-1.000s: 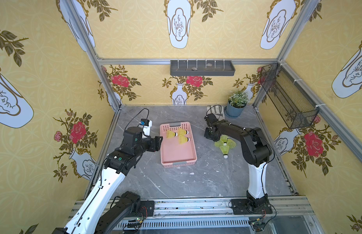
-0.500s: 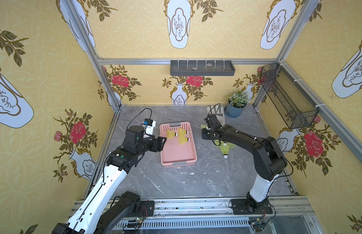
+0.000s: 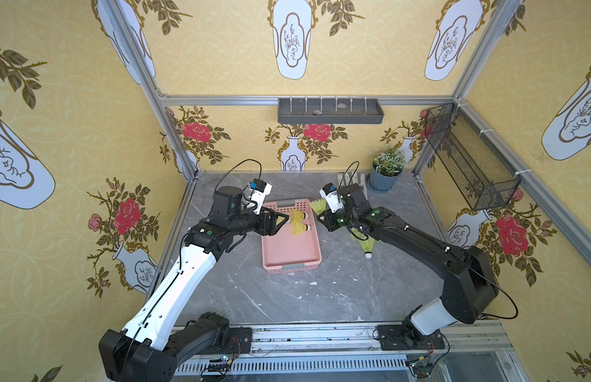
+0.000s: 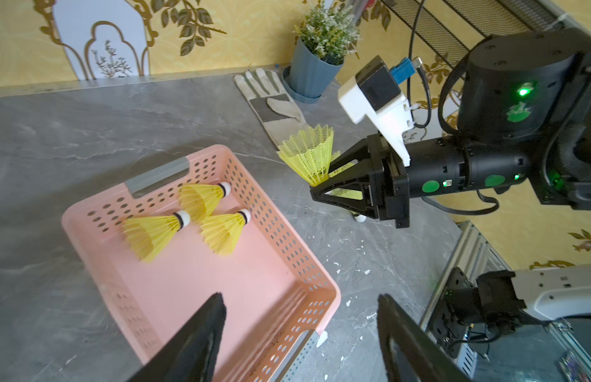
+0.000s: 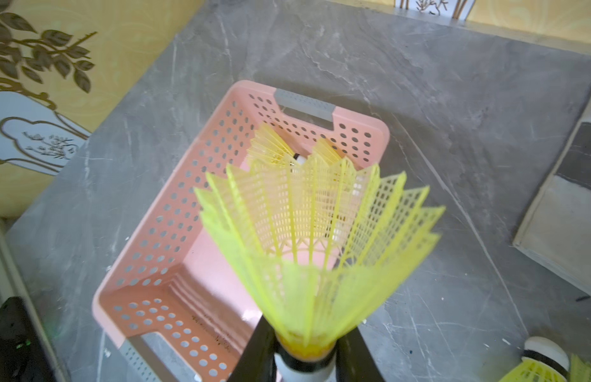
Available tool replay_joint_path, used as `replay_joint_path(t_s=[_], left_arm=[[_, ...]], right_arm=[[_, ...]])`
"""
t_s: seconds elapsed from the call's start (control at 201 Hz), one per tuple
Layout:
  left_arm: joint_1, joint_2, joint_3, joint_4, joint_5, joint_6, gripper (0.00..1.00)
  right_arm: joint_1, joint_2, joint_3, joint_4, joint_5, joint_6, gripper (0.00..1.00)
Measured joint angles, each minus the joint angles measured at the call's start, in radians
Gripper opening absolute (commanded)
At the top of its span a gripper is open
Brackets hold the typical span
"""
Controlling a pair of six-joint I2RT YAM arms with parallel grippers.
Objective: Put the shuttlecocks into the storage box
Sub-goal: Place the shuttlecock in the storage box.
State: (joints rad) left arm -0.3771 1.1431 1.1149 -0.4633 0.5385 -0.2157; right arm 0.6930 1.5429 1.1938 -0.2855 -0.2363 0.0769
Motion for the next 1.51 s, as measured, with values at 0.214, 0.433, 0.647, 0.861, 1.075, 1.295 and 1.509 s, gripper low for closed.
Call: replay_joint_path(t_s=[0.214,0.433,0.647,0.861,1.075,1.295,1.509], left_arm=[[-0.002,0.080,0.096,-0.026,0.124,0.066,0.66],[-0.010,0.125,0.151,-0.059,0.192,0.135,0.64],[-0.026,0.174,0.194,-0.112,0.190,0.208,0.62],[-0.035,0.223,0.229,-0.135,0.172,0.246,0.56],[-0.039,0.267,0.243,-0.148,0.191,0.267,0.51],[-0.054,0.286,0.246,-0.159,0.230,0.286,0.46],[-0.054,0.311,0.249,-0.176,0.247,0.292,0.35]], right_arm=[[0.030,-0.011,0.055,-0.092,-0.075,-0.053,0.17],[0.050,-0.015,0.086,-0.161,-0.130,-0.088,0.17],[0.072,-0.019,0.116,-0.196,-0.176,-0.113,0.17],[0.084,-0.018,0.134,-0.216,-0.201,-0.127,0.17],[0.090,-0.017,0.138,-0.236,-0.206,-0.130,0.17],[0.092,-0.015,0.138,-0.236,-0.213,-0.130,0.17],[0.092,-0.015,0.138,-0.236,-0.213,-0.130,0.17]])
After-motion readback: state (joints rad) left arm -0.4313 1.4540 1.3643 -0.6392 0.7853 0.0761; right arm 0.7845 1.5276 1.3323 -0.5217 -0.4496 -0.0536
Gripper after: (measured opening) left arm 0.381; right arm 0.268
